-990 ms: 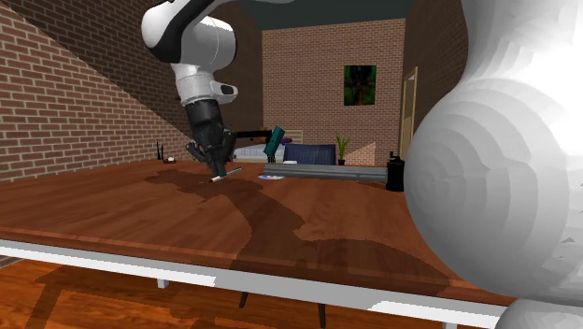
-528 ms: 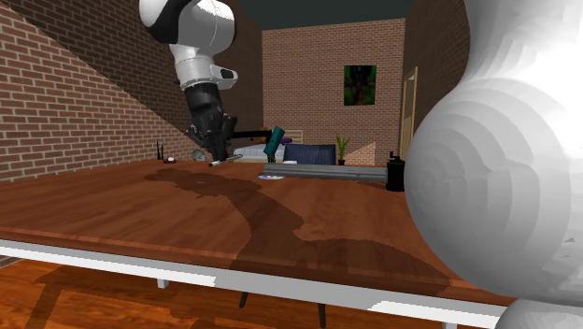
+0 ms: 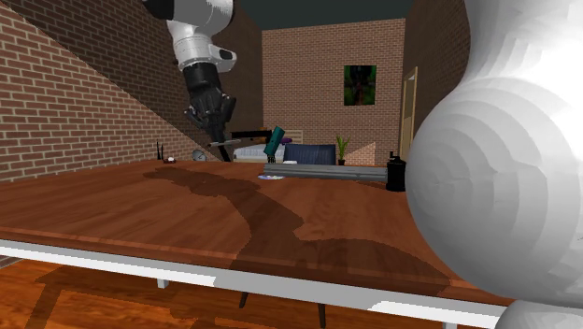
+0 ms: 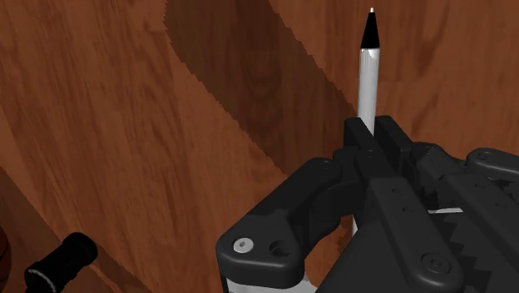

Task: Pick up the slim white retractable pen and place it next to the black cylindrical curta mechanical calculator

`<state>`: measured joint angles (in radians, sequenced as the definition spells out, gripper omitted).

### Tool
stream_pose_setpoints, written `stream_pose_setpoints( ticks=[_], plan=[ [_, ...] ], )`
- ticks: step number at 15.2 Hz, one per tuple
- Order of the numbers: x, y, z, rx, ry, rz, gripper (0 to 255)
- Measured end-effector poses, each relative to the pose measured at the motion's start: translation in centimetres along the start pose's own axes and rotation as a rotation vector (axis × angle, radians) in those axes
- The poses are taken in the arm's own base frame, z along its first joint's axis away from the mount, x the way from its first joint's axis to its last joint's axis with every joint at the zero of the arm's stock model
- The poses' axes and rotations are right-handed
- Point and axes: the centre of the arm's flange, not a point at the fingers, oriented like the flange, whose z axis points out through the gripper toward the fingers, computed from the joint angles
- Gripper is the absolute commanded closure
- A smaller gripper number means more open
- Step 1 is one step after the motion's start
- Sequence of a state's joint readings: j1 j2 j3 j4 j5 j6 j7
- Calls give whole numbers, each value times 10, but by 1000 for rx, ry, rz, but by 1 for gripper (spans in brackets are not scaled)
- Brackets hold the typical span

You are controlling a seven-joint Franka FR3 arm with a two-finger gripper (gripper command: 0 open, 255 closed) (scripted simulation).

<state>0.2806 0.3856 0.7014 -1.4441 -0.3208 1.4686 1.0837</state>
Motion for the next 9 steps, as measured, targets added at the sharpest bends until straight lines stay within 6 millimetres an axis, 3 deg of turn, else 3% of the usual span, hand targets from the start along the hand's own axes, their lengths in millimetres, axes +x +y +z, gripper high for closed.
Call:
stream_pose_setpoints(
  ticks=[7, 9],
  plan=[
    [-1, 10, -33, 0, 0, 0, 255],
    [3, 25, -32, 0, 0, 0, 255]
  ],
)
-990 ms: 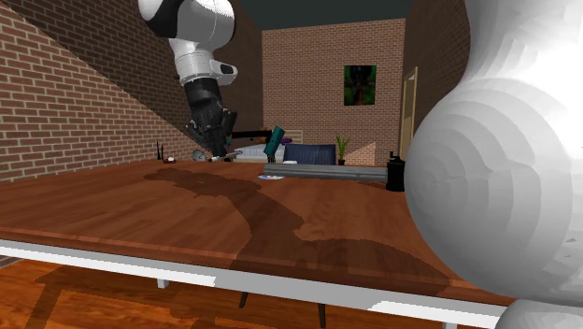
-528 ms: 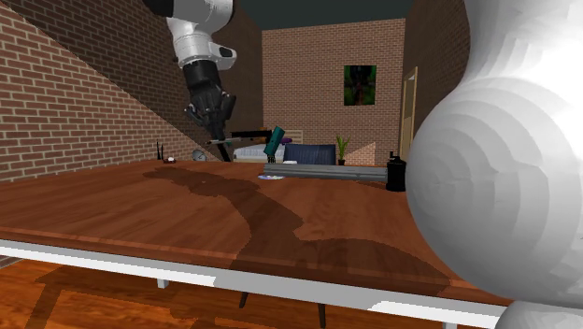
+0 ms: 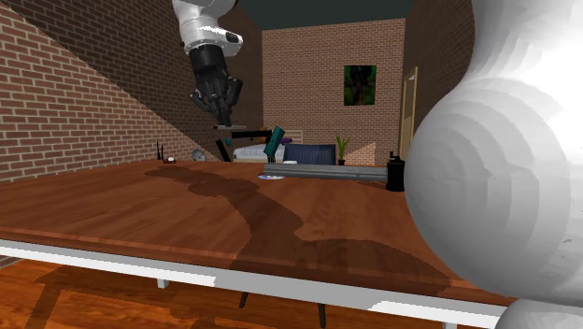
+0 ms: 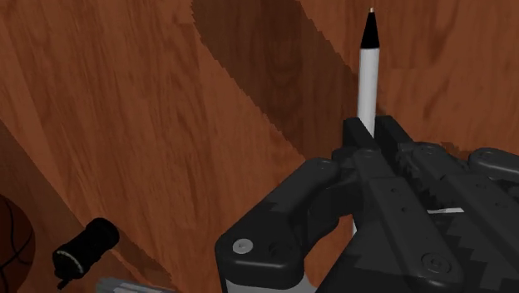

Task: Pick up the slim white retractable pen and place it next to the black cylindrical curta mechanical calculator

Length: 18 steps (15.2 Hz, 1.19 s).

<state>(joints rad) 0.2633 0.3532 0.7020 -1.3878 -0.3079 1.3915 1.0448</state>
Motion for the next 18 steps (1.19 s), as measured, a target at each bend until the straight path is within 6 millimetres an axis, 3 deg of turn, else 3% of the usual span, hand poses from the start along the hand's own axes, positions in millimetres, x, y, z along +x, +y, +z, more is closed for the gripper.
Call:
stream_pose_setpoints(
  ticks=[18],
  plan=[
    [50, 221, 56, -1, 0, 2, 255]
  ],
)
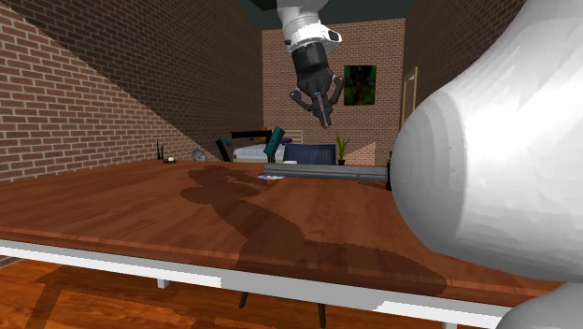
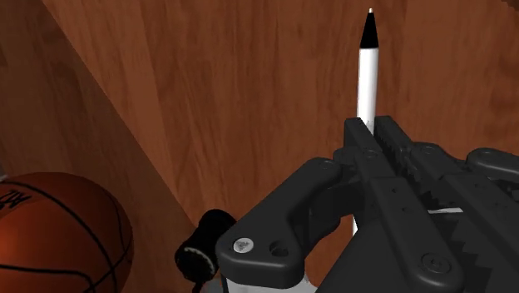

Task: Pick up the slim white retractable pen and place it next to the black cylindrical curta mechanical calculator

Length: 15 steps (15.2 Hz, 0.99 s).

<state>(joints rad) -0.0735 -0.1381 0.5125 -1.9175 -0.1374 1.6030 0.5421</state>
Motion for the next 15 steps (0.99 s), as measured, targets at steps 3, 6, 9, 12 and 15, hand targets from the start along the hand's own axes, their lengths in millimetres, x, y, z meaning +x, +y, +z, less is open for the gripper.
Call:
stream_pose_setpoints(
  ticks=[3, 6, 9, 12, 15],
  plan=[
    [7, 40, 13, 1, 0, 0, 255],
    [12, 77, 22, 1, 0, 0, 255],
    [22, 113, 31, 1, 0, -1, 255],
    [31, 153, 40, 1, -1, 0, 255],
    [40, 190, 52, 1, -1, 0, 255]
  ],
)
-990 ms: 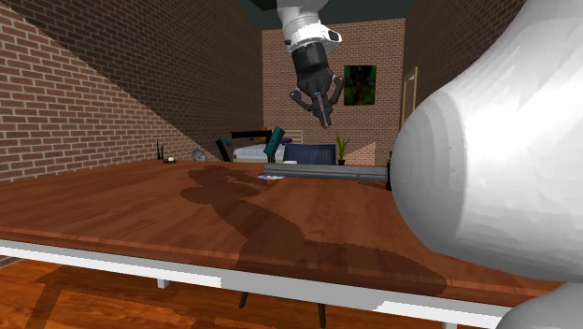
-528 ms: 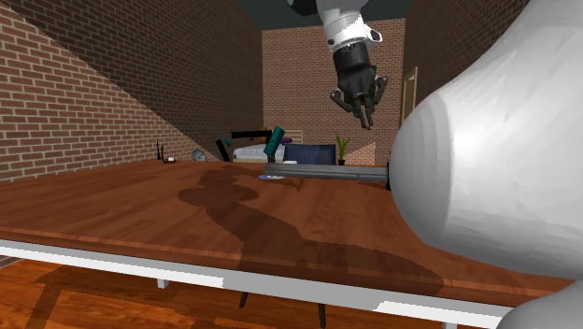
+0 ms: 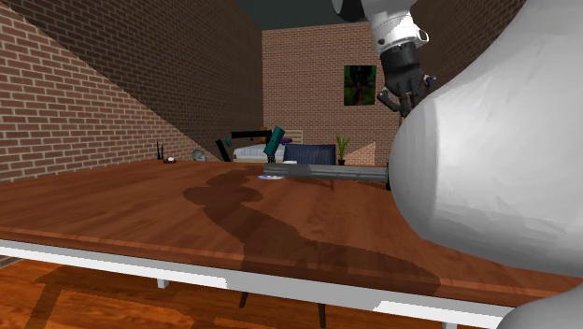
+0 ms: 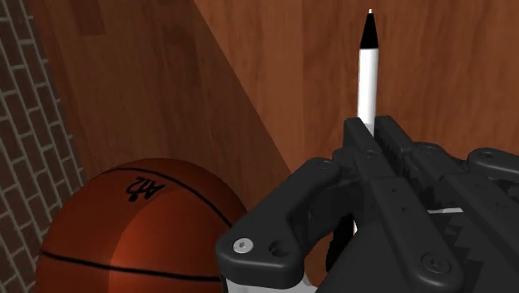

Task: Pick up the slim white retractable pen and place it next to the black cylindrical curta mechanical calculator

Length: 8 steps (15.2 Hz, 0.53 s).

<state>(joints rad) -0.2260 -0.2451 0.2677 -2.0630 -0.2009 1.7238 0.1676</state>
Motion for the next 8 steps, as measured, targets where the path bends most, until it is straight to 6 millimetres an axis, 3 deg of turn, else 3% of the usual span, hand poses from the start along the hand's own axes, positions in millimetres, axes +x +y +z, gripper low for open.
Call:
stream_pose_setpoints(
  ticks=[5, 8],
  plan=[
    [15, 63, 15, 0, 1, 0, 255],
    [18, 75, 32, 0, 0, -1, 255]
  ],
)
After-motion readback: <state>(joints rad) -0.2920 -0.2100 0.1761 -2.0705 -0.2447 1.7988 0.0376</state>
